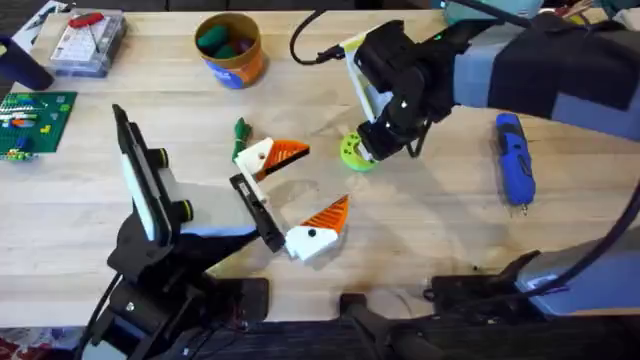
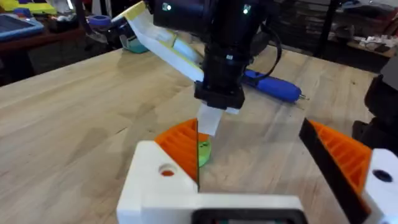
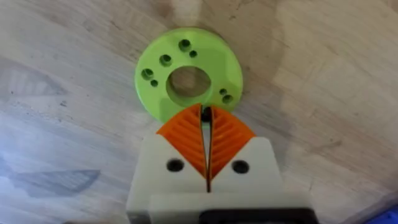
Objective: Pick up the gripper from the table and insert it into the empty holder that is missing its gripper. Then pick up a screw, insert it into the mounting hole, and use the screwdriver to tighten it. Finally, clean up the table by picking up the vegetable and placing it into the bucket.
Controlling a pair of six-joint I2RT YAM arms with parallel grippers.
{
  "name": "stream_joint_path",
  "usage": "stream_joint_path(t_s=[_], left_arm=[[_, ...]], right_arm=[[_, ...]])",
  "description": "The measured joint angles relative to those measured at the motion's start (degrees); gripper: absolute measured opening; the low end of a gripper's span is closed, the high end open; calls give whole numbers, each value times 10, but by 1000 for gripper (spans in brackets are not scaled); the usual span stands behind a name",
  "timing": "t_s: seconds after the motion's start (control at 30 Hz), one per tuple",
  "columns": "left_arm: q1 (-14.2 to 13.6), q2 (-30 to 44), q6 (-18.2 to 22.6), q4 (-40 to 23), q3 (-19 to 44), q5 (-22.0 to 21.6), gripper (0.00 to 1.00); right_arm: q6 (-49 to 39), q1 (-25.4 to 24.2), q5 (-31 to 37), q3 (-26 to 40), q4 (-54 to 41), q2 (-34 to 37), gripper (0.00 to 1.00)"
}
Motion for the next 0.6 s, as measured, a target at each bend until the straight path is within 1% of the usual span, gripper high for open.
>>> stream_joint_path(t_s=[0.13, 0.27, 0.47, 0.6], left_arm=[[0, 0, 0, 0, 0, 0, 994], [0, 0, 0, 0, 0, 0, 994], [0, 0, 0, 0, 0, 0, 994], [0, 0, 0, 0, 0, 0, 994]], right_arm=[[0, 0, 0, 6, -12, 0, 4], [0, 0, 0, 30, -33, 0, 4], [0, 0, 0, 99, -98, -7, 4], [0, 0, 0, 163, -153, -19, 4]])
